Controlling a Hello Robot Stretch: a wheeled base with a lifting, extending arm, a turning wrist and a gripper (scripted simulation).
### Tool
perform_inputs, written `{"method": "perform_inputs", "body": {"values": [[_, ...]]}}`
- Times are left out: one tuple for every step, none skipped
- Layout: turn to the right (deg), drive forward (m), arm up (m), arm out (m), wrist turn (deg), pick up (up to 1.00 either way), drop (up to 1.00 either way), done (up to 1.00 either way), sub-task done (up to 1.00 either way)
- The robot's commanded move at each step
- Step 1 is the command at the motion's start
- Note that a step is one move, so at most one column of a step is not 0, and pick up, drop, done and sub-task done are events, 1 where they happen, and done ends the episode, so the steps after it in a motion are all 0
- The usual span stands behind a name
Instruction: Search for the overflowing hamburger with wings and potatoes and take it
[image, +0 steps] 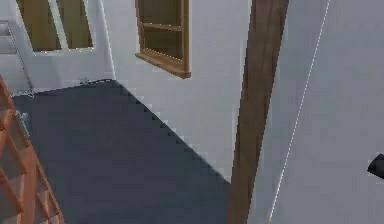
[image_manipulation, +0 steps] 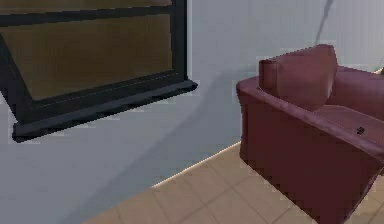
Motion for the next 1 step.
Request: {"method": "perform_inputs", "body": {"values": [[9.0,0.0,0.0,0.0,0.0,0.0,0.0,0.0,0.0]]}}
